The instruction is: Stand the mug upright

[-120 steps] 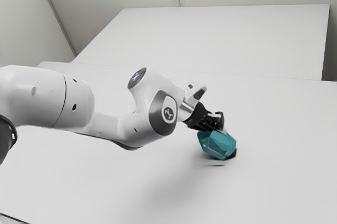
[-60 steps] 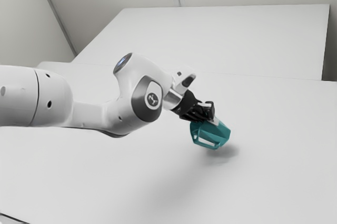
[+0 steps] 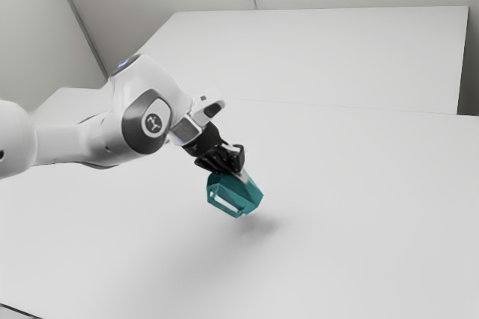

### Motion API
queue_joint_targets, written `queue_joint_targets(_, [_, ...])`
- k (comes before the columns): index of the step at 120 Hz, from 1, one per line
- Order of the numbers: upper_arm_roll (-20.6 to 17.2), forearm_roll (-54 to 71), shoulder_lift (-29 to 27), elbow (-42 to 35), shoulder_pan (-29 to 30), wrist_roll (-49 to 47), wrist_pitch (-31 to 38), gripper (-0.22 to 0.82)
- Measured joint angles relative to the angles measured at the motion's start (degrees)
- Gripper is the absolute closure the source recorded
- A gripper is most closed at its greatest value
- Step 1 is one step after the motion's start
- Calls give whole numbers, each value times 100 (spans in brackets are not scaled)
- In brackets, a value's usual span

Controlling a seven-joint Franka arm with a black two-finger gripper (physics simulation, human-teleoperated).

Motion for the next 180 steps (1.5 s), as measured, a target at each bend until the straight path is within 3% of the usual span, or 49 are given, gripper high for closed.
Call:
queue_joint_targets(18, [115, 809, -382, -204, 198, -193, -336, 78])
queue_joint_targets(63, [327, 2353, -674, -359, 570, -721, -1020, 78])
queue_joint_targets(95, [712, 3302, -654, -315, 632, -1184, -1800, 78])
queue_joint_targets(112, [819, 3517, -370, -150, 634, -1382, -2059, 78])
queue_joint_targets(180, [820, 3325, 419, 156, 614, -1878, -1259, 78])
